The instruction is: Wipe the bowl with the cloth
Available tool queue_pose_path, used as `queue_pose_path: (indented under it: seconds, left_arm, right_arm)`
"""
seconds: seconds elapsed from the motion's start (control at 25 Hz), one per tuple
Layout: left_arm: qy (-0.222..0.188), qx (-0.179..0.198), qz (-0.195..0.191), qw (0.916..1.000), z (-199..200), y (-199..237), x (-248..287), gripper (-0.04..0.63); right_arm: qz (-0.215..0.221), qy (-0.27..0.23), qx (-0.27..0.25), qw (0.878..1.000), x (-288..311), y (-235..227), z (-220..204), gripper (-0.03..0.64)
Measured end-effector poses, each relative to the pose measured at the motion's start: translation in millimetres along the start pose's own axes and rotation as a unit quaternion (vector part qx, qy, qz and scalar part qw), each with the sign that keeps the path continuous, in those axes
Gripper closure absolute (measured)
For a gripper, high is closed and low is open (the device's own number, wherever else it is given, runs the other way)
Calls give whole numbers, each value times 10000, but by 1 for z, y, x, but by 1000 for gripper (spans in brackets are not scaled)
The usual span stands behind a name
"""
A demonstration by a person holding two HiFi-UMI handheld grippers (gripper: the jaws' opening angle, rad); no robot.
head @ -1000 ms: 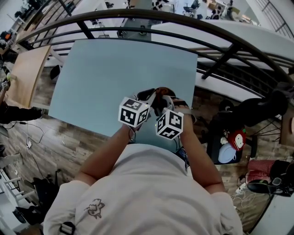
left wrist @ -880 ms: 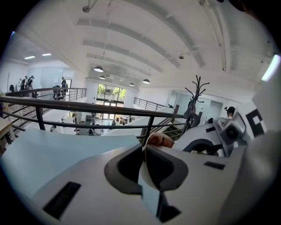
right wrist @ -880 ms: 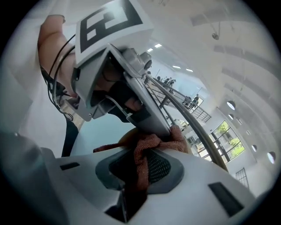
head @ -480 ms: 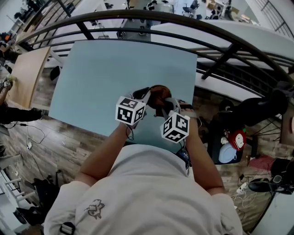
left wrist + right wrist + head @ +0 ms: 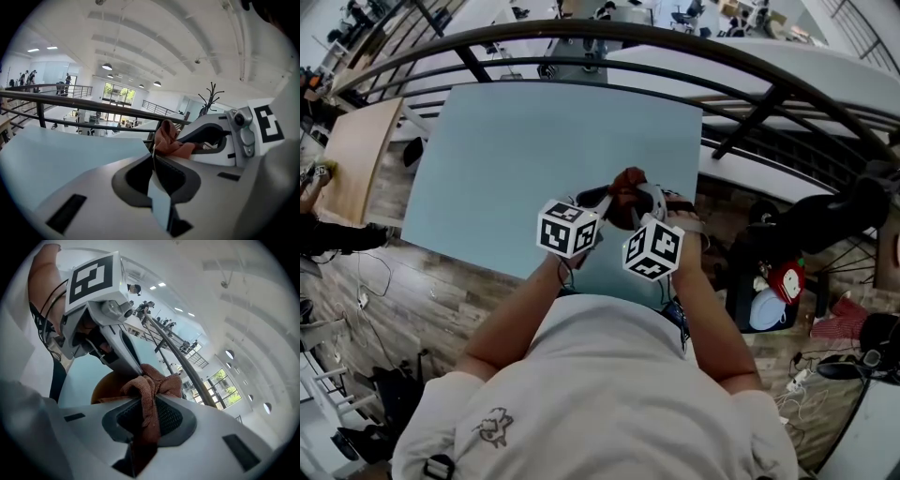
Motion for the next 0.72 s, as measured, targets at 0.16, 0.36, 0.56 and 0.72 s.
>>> queue_pose_path:
  seconds: [0.16,0.36,0.56,0.72]
  left_arm:
    - [-159,-90,-93,9998,4,-4,-3,565]
    - [-378,-45,-84,9992,5,-2,-10,561]
    - [-589,229,117,9979,9,1,-18,561]
    - [-654,267,351,9969,8,11,-20,563]
  right_arm:
    - [254,-9,9,9997,8,11,8,543]
    - [604,0,251,9979,15,23,17,543]
    - [929,-266,610,9935,6,27,21,543]
    - [1131,-410,765,9898,-7,26,15,543]
Point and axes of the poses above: the fingertips, and each gripper's own axes: x forward along the fingers, y to its left, z out of its top, the point moved 10 cm from there along -x, backward along the fingers, and after that the axes turned 8 degrees about -x, right-handed, at the moved point
